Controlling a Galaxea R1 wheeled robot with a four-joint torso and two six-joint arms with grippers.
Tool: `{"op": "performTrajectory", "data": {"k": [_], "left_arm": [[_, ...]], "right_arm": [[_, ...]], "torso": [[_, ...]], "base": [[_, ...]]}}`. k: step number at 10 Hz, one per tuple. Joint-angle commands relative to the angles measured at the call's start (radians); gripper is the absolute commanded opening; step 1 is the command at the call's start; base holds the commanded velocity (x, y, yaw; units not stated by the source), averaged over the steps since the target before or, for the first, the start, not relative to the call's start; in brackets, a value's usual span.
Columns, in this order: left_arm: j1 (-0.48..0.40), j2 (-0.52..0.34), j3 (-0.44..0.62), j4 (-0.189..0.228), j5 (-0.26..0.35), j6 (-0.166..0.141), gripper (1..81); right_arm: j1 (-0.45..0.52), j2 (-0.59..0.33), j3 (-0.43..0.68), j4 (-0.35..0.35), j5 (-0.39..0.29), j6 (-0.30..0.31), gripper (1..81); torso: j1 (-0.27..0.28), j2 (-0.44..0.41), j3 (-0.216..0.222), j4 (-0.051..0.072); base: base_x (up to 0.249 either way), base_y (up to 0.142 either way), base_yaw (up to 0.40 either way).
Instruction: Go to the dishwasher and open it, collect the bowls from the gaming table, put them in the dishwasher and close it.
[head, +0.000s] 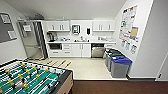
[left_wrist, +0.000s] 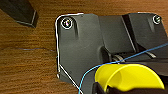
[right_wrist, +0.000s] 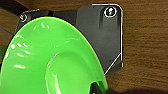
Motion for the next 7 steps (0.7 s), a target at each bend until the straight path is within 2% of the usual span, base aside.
{"op": "performTrajectory", "data": {"k": [1,7], "left_arm": [[-0.049,-0.009,-0.004,0.0,0.05,0.001,1.0],[-0.049,-0.007,-0.004,0.0,0.05,0.001,1.0]], "right_arm": [[0.04,-0.009,0.0,-0.002,-0.047,-0.001,1.0],[0.039,-0.006,0.0,-0.002,-0.047,-0.001,1.0]], "torso": [[0.0,0.0,0.0,0.0],[0.0,0.0,0.0,0.0]], "base": [[0.124,0.0,0.0],[0.124,0.0,0.0]]}}
